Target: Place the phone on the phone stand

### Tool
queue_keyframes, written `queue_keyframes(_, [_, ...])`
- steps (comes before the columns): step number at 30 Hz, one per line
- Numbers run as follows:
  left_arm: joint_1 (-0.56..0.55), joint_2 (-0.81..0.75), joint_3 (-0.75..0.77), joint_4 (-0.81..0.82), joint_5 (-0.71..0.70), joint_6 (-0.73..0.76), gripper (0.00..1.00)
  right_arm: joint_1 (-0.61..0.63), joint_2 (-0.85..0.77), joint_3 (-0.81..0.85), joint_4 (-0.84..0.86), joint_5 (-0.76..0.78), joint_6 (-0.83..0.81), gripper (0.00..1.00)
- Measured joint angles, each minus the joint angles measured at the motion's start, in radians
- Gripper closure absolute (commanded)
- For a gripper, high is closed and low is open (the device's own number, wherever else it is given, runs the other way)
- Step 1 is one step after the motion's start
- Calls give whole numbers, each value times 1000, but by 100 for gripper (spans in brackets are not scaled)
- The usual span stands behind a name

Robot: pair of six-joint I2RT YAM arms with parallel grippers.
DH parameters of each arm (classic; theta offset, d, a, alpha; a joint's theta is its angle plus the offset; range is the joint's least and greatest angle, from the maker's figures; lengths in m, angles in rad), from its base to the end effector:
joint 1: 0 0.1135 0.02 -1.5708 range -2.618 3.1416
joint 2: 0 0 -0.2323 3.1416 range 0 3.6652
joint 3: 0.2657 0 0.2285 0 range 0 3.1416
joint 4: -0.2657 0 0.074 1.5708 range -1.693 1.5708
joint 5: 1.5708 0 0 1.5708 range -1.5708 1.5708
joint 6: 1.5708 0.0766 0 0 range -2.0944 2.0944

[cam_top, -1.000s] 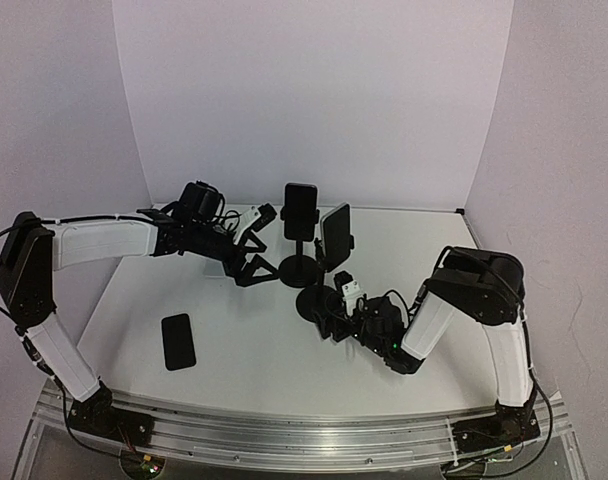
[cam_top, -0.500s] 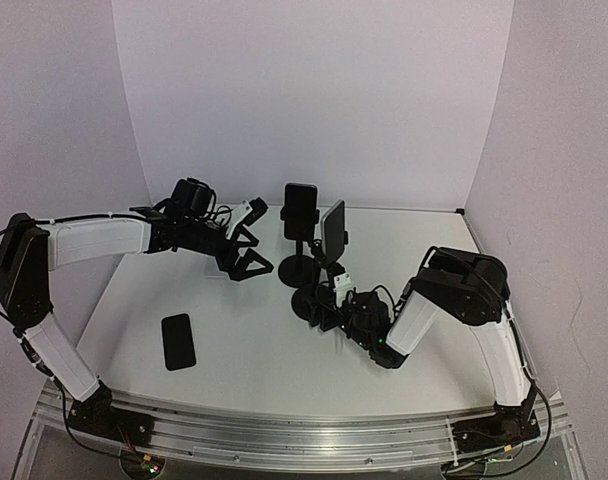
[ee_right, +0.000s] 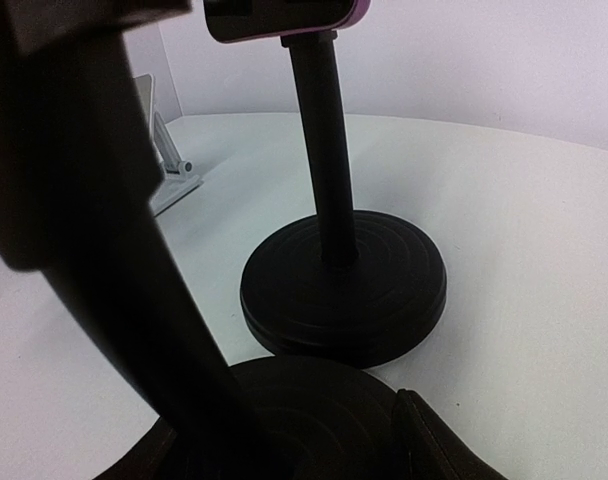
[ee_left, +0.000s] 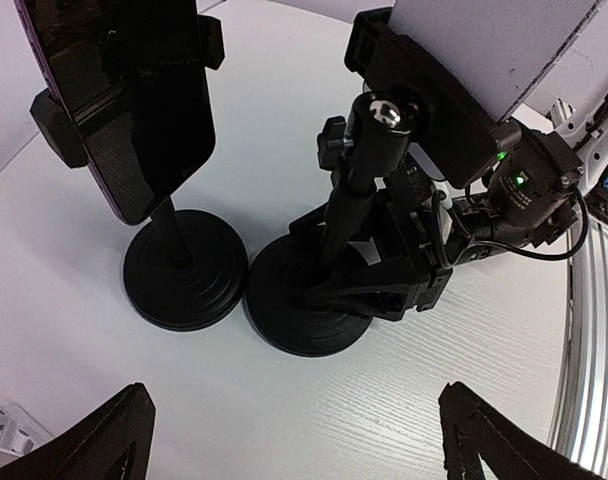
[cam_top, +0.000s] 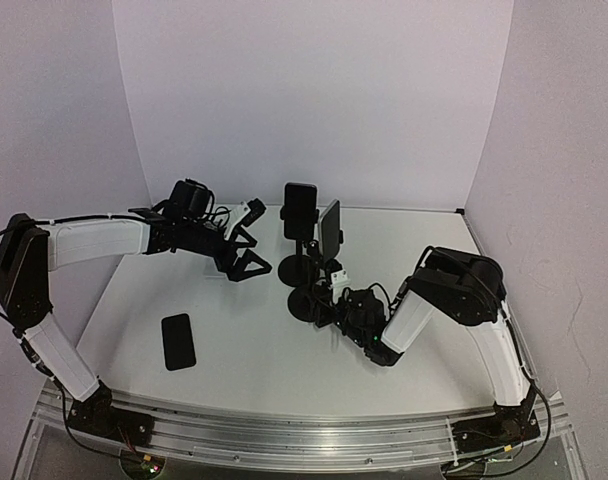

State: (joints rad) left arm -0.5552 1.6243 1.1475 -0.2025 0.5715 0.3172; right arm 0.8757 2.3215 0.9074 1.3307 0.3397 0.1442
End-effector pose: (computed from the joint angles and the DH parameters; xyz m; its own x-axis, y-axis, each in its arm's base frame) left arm 0.2871 -0.2268 0.2106 -0.2574 0.4684 -0.8452 0.9275 0.3650 -0.0802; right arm 0.2872 0.3046 0.0628 -0.1263 0.0601 -0.9902 -0.4985 0.8592 0.1157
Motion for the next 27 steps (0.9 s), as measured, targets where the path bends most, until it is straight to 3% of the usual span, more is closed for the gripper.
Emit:
queue_keyframes(9, [4, -4, -29, 3, 0, 1, 1, 1, 21, 49, -4, -24, 4, 67])
queue_keyframes(21, [13, -8, -39, 4, -3, 2, 1, 12, 22, 51, 9, -38, -25, 93])
queue_keyframes(27, [13, -8, -42, 3, -7, 6, 1, 11, 22, 45, 26, -17, -54, 100])
